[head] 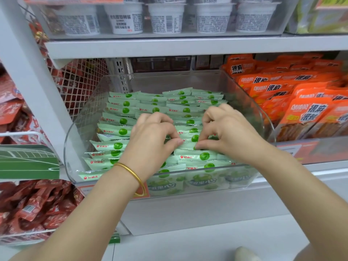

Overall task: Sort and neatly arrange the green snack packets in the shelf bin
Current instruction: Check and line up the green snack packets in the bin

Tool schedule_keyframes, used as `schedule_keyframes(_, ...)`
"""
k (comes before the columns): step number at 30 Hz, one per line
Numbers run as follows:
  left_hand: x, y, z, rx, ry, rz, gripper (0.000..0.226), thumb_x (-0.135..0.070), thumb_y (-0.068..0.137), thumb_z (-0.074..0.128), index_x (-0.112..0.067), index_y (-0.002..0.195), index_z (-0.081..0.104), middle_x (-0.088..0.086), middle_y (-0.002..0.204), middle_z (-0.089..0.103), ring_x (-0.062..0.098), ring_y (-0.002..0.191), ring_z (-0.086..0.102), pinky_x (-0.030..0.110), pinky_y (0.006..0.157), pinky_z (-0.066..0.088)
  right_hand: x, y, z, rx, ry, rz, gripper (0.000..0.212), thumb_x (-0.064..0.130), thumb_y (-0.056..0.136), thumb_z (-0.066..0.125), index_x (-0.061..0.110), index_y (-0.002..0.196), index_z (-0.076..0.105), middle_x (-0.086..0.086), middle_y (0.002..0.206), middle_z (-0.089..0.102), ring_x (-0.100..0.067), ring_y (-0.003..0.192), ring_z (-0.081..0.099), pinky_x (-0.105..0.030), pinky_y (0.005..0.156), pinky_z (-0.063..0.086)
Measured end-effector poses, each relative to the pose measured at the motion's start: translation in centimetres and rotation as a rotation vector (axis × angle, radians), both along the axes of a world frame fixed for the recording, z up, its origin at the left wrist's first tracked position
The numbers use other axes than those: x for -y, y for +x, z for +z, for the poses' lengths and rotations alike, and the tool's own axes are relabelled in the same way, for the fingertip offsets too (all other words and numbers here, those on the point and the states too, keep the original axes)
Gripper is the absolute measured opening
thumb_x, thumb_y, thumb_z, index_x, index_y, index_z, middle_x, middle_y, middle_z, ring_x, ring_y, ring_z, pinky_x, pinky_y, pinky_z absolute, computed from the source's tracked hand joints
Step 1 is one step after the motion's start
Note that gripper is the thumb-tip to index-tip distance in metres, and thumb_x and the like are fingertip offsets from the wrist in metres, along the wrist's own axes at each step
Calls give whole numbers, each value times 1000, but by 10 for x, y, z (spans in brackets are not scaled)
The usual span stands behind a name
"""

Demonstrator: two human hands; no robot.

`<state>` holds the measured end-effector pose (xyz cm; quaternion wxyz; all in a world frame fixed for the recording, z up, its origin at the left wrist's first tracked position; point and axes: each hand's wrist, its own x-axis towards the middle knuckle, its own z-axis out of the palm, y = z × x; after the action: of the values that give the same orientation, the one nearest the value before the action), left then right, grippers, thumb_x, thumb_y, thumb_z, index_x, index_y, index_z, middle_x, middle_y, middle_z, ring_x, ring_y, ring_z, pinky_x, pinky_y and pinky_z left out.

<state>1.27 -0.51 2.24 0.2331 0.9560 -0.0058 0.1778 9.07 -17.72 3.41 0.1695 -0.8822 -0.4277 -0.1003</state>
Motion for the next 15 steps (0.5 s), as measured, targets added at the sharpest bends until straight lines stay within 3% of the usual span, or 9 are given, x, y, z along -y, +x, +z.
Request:
schedule_keyframes(3, 2, 1, 2, -25, -7, -2, 11, -31, 82, 67, -23, 74, 68, -12, 113, 52, 14, 115, 33, 29, 100, 26, 2, 1, -2, -59, -25, 5, 18, 46, 74, 70, 28, 72, 73, 18, 79, 40, -10, 87, 32, -32, 79, 30)
schedule_keyframes(6, -4, 4, 9, 26, -136, 37, 13, -31, 83, 65, -32, 70, 61, -11, 109, 53, 10, 111, 36, 23, 96, 23, 8, 7, 6, -134, 167, -58, 12, 37, 79, 69, 26, 78, 74, 11, 86, 52, -14, 96, 42, -30, 87, 35)
schedule_keyframes(9, -11, 8, 11, 46, -97, 64, 3, -32, 84, 63, -34, 86, 64, -7, 114, 56, 18, 119, 41, 26, 98, 24, 4, 11, 11, -129, 312, -133, 5, 26, 82, 69, 24, 84, 74, 7, 83, 56, -16, 98, 47, -28, 88, 36)
schedule_keyframes(12, -11, 10, 8, -81, -31, 33, 24, -36, 84, 62, -33, 108, 65, -9, 127, 50, 17, 127, 32, 33, 106, 23, -10, 10, 7, -124, 185, -88, 10, 30, 80, 71, 25, 87, 75, 14, 80, 52, -14, 97, 44, -32, 89, 38)
schedule_keyframes(15, -13, 10, 9, -145, -31, 6, 36, -40, 82, 64, -37, 118, 59, -7, 137, 43, 15, 131, 24, 30, 107, 19, -19, 6, 5, -58, -54, -47, 21, 42, 79, 69, 30, 95, 72, 13, 85, 48, -11, 92, 35, -33, 85, 37)
